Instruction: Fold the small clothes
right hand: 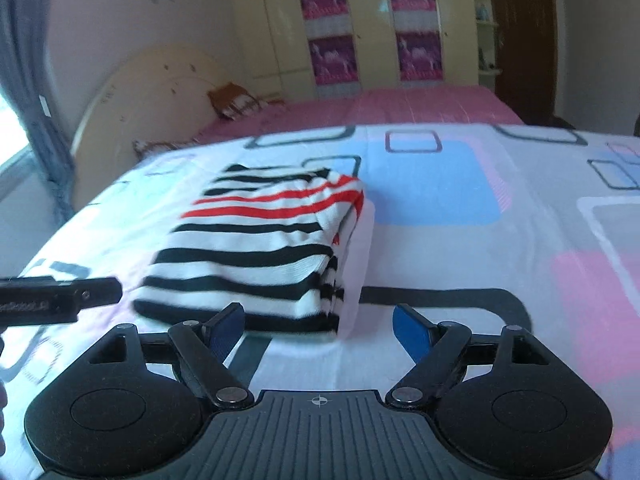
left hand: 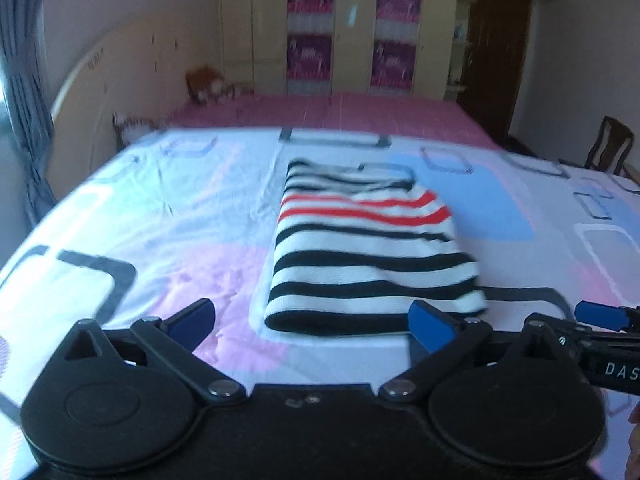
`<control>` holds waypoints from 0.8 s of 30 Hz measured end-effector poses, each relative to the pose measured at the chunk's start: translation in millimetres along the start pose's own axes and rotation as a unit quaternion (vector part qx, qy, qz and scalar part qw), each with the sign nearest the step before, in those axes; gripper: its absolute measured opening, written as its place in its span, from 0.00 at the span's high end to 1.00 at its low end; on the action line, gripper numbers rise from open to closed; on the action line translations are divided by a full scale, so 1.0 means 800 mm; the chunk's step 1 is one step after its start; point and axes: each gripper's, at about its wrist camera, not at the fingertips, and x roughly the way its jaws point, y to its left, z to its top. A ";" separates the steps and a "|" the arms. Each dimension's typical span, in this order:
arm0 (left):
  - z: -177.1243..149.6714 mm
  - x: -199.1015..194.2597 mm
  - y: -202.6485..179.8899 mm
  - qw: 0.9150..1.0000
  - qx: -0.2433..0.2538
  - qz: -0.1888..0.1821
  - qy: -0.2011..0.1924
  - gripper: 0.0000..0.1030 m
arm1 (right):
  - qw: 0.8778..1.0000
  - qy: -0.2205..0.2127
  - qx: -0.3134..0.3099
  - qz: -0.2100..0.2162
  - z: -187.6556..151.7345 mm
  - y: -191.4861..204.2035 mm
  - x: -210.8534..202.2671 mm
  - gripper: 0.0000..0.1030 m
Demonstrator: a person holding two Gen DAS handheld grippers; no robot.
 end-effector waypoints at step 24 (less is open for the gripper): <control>-0.065 -0.201 -0.031 0.998 -0.018 0.014 -0.059 0.00 | 0.989 -0.139 -0.044 -0.022 -0.063 0.046 -0.251 0.07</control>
